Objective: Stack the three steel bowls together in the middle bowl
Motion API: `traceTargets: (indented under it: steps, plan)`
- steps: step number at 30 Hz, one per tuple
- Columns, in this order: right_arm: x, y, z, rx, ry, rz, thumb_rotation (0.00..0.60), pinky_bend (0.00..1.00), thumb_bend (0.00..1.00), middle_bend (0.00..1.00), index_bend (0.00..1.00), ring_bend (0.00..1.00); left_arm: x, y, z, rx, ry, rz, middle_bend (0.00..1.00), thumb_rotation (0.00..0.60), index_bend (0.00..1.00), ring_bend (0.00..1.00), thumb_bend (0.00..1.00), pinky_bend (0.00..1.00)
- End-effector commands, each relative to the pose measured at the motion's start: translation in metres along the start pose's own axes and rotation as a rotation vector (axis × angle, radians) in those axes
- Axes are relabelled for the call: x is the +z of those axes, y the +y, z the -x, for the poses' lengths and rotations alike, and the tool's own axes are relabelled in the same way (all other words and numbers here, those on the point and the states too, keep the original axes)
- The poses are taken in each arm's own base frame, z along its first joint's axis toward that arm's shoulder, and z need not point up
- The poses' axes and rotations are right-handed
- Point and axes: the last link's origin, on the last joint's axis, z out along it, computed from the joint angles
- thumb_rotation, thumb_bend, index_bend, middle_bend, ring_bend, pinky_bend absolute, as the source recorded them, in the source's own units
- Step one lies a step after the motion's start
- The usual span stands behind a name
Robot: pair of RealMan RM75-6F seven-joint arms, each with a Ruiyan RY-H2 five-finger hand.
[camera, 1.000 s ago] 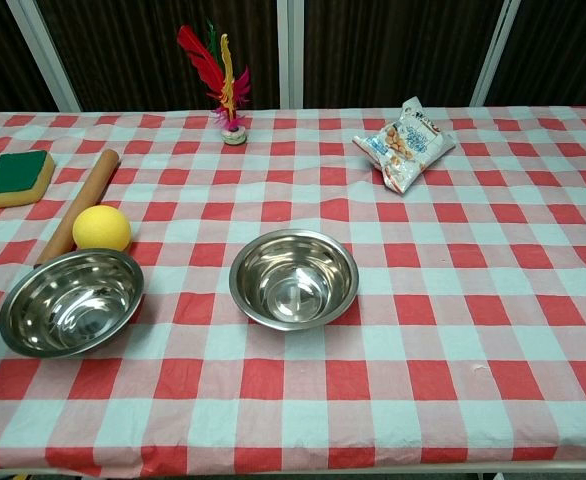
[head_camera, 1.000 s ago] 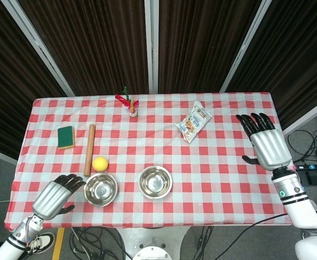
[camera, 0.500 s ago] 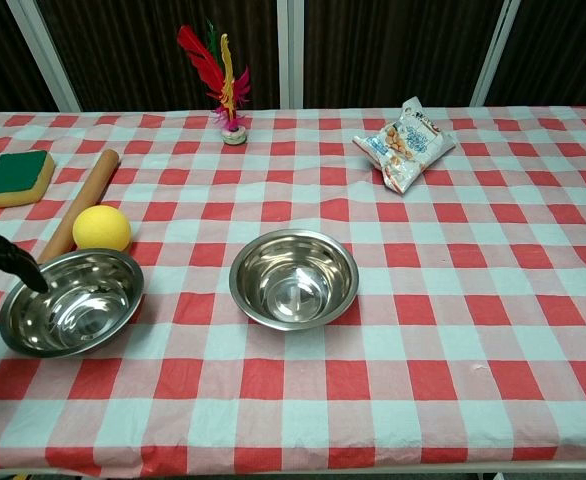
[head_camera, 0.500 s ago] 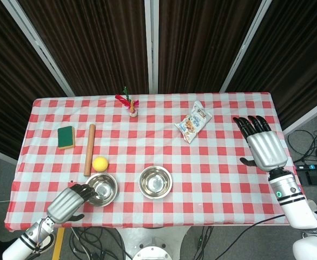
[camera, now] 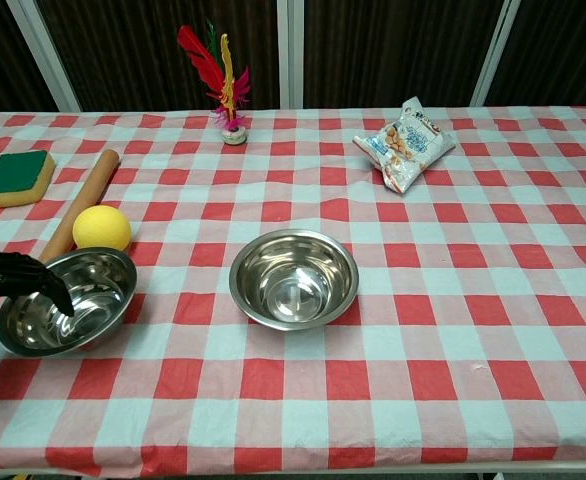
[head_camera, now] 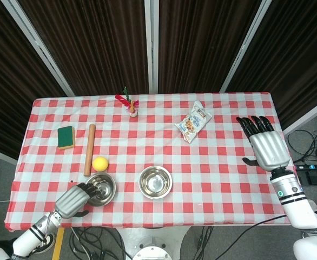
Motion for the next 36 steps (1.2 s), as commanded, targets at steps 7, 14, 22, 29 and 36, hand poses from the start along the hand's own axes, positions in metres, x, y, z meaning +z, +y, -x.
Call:
traceTargets:
  steps: [7,14,22,29,36]
  plan:
    - [0.0,0.006,0.001,-0.001,-0.005,0.016,0.6,0.08,0.0,0.11,0.02,0.07,0.007,-0.003,0.004,0.011,0.013,0.006,0.45,0.6,0.41,0.36,0.23,0.45]
    - [0.001,0.01,0.003,0.0,-0.01,0.028,0.6,0.08,0.0,0.11,0.02,0.07,0.013,0.003,0.005,-0.002,0.052,0.037,0.54,0.6,0.5,0.44,0.24,0.53]
    - [0.002,0.014,0.003,0.006,-0.013,0.046,0.6,0.08,0.0,0.1,0.02,0.07,0.026,0.01,0.008,0.009,0.071,0.065,0.54,0.6,0.5,0.45,0.24,0.54]
    - [-0.001,0.021,0.002,0.005,-0.018,0.064,0.6,0.08,0.0,0.1,0.02,0.07,0.034,0.013,0.008,0.015,0.1,0.082,0.58,0.6,0.54,0.49,0.25,0.57]
    - [-0.002,0.024,0.001,0.008,-0.017,0.068,0.6,0.08,0.0,0.1,0.02,0.07,0.037,0.01,0.013,0.031,0.094,0.079,0.64,0.6,0.61,0.54,0.28,0.62]
